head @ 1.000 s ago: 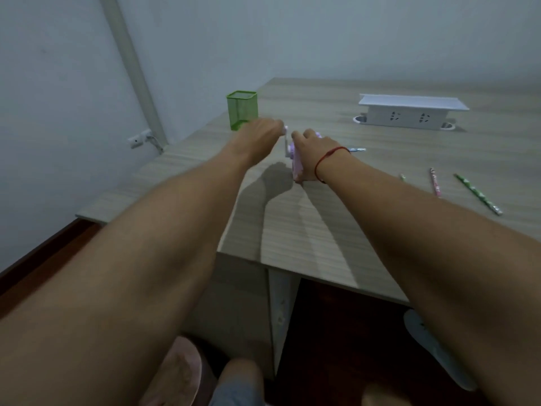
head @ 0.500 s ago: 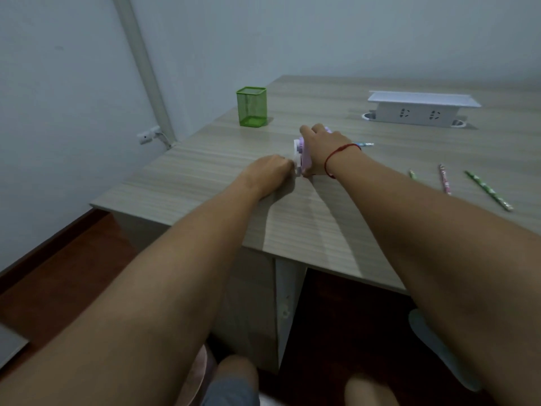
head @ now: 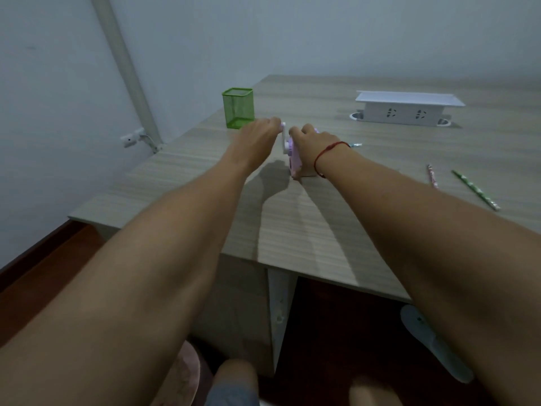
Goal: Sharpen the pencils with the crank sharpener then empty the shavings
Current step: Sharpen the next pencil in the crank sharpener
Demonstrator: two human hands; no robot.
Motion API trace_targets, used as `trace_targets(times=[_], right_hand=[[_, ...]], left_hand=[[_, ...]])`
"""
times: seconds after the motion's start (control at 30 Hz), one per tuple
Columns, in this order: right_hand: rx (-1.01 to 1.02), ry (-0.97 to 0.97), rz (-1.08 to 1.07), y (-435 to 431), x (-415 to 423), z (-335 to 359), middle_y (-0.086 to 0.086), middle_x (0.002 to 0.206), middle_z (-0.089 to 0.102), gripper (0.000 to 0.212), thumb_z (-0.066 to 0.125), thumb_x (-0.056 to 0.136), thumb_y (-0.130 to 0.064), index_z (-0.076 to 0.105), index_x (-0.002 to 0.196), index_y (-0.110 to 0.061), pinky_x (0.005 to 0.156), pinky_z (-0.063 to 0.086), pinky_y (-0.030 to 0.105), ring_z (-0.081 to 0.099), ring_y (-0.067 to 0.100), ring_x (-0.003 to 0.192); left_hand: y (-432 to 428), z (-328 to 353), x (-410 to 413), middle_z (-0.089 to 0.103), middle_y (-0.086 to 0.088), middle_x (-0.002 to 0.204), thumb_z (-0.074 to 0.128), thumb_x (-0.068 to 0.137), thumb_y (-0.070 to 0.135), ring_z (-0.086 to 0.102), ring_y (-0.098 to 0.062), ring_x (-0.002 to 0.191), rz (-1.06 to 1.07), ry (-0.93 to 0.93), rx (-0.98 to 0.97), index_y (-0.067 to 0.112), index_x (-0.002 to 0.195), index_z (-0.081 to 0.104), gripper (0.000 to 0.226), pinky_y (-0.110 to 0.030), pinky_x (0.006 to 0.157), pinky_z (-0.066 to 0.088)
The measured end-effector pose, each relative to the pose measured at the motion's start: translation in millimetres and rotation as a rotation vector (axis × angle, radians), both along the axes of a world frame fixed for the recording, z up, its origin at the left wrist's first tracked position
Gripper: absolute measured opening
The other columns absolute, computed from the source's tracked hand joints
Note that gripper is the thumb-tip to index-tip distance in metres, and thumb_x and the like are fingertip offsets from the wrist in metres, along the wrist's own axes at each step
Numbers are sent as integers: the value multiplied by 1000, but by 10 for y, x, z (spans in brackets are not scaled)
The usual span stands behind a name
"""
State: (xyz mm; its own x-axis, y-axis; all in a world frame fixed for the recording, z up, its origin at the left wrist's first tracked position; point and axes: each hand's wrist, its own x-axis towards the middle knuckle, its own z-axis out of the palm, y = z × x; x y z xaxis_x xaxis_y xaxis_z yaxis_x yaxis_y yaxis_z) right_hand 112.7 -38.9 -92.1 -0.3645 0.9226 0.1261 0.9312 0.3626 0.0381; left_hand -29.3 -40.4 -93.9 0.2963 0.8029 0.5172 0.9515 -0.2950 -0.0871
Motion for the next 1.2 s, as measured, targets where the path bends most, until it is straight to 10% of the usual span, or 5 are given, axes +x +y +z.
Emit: trace_targets(times=[0.77,0.97,1.2], right_hand=[[19,35,6,124,-6,-37,10,136,42,75,75,70,-31,38,133,-16,100,46,51,49,35,125],[-91,195,96,110,183,22,13,159,5,117,79,69,-6,-1,154,-20,102,43,45,47,43,127],[85,54,-115,34,477,-16,16,134,56,37,39,98,-3,54,131,-8,102,42,42,54,34,124]], left_hand=[[158,-349,75,66,-19,108,51,93,19,62,-35,99,127,-55,-361,6,107,64,23,-40,83,47],[78,-388,69,67,-19,104,56,89,15,63,-34,96,138,-143,-358,7,102,67,19,-35,77,45],[-16,-361,104,64,-23,109,49,90,12,61,-37,98,158,-187,-355,6,104,61,19,-38,75,44]])
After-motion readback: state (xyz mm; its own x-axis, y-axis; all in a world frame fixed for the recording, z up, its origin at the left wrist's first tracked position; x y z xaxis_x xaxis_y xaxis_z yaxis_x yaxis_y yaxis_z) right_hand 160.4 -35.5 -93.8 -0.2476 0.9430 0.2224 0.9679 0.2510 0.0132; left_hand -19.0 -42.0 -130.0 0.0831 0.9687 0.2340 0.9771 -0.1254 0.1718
